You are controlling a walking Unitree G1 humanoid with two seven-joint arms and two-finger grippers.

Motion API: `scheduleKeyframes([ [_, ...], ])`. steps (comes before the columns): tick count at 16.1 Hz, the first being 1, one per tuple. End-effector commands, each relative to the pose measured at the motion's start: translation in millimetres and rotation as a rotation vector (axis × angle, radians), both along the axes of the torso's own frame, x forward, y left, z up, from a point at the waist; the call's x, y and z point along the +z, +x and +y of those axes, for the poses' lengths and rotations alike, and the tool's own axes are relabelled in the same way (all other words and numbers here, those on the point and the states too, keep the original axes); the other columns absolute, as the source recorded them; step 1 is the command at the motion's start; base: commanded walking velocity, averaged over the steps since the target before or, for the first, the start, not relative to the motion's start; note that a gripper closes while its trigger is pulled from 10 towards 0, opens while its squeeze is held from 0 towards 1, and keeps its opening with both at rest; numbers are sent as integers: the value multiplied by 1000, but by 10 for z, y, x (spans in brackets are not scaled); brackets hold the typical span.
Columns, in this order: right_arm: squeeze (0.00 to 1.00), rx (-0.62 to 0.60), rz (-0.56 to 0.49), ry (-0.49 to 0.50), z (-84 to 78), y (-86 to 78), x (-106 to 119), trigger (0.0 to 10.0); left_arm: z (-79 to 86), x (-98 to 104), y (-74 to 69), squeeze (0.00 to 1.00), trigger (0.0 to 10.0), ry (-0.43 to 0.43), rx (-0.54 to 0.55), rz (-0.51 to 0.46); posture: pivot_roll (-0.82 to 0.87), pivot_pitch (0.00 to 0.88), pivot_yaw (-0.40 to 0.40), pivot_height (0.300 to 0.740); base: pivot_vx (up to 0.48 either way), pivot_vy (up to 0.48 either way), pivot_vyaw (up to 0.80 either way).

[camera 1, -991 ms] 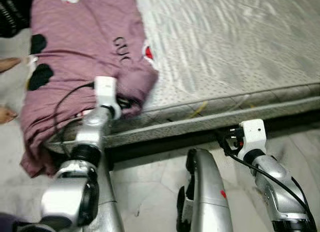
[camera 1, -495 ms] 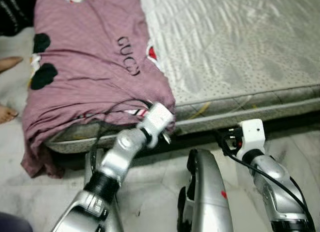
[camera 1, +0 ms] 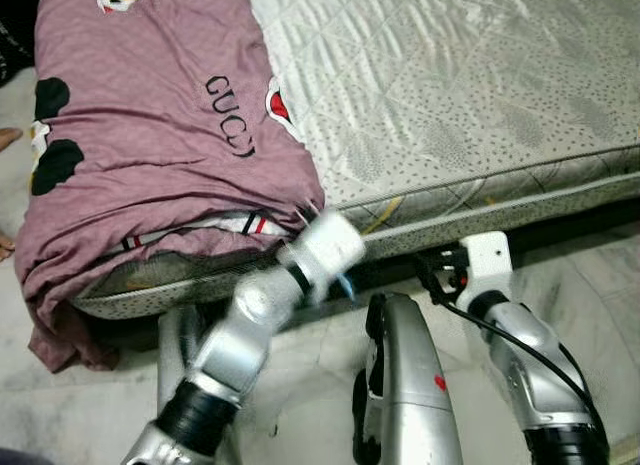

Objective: Clean up the room

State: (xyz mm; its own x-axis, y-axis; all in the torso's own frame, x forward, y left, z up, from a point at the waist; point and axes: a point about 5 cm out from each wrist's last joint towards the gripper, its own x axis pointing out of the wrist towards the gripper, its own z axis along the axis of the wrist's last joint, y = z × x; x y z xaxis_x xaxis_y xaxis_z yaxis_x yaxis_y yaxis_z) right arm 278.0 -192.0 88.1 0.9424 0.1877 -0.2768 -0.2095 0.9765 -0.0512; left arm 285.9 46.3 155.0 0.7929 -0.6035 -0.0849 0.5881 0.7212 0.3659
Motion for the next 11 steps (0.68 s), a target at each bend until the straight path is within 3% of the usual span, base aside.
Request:
scheduleKeyframes([
  [1, 0, -5, 22, 6, 4, -21, -73, 10000, 159, 201, 30, 0, 10000, -60, 108, -97, -41, 175, -48, 495, 0, 0, 0],
  [2, 0, -5, 22, 10, 19, -15, -82, 10000, 260, 266, 59, 0, 10000, -87, 171, -126, -40, 175, -47, 495, 0, 0, 0],
  [4, 0, -4, 19, 21, 53, 4, -90, 10000, 604, 199, 185, 0, 10000, -127, 355, -71, -34, 170, -37, 495, 0, 0, 0],
  [7, 0, -18, 11, 31, 46, 34, -70, 10000, 1016, -246, 380, 0, 10000, -121, 488, 194, -40, 166, -28, 495, 0, 0, 0],
  [9, 0, -24, 8, 26, 30, 55, -56, 10000, 1107, -461, 464, 0, 10000, -132, 492, 329, -48, 164, -24, 495, 0, 0, 0],
  [11, 0, -44, 0, 7, -43, 75, -40, 10000, 1011, -695, 453, 0, 10000, -40, 384, 482, -59, 160, -17, 495, 0, 0, 0],
])
